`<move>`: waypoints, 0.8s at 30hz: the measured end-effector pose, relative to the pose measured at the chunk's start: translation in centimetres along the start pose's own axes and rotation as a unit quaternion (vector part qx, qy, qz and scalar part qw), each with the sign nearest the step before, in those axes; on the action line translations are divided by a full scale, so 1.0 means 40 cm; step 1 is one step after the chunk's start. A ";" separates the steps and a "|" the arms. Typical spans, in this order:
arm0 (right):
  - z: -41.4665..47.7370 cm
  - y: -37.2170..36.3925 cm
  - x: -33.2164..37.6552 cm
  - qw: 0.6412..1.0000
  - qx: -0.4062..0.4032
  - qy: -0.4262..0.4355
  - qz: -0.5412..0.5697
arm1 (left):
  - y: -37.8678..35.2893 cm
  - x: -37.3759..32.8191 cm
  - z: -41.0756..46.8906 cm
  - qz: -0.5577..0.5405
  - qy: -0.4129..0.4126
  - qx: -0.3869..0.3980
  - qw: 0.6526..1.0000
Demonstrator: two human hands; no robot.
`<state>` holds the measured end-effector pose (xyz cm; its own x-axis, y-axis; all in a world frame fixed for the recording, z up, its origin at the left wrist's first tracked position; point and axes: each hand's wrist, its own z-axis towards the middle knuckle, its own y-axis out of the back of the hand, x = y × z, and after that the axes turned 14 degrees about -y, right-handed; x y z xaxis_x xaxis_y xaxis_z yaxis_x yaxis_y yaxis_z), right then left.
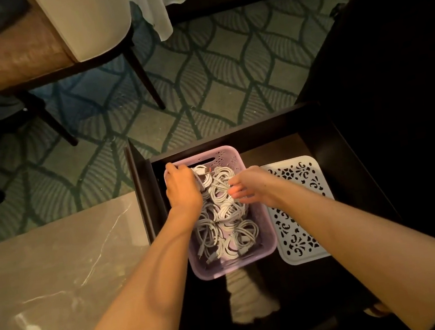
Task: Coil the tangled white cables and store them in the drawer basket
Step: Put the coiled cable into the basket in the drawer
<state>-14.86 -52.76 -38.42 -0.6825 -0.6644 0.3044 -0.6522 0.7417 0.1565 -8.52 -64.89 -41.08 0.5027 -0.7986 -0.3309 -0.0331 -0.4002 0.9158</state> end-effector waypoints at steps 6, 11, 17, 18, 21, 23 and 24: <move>-0.003 0.001 -0.005 1.000 0.005 -0.003 0.003 | 0.016 0.000 -0.003 -0.088 0.020 0.022 0.996; -0.020 0.004 0.001 1.000 -0.008 0.005 0.009 | 0.039 -0.015 -0.010 -0.123 0.045 0.013 0.991; -0.093 0.039 0.019 0.995 -0.060 0.024 0.070 | 0.096 -0.078 0.002 -0.166 0.058 -0.007 0.984; -0.111 0.052 0.020 0.993 -0.072 0.034 0.085 | 0.109 -0.091 0.003 -0.182 0.050 -0.012 0.982; -0.170 0.115 0.012 0.979 -0.131 0.113 0.110 | 0.167 -0.158 -0.001 -0.228 0.007 -0.034 0.973; -0.228 0.166 0.002 0.961 -0.185 0.184 0.091 | 0.217 -0.217 -0.013 -0.242 -0.038 -0.044 0.969; -0.257 0.185 -0.001 0.951 -0.213 0.212 0.072 | 0.242 -0.244 -0.022 -0.249 -0.059 -0.048 0.965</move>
<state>-16.30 -46.30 -27.61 -0.5019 -0.5230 0.6889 -0.3072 0.8523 0.4233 -12.99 -60.59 -28.77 0.3336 -0.5655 -0.7542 0.2711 -0.7087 0.6513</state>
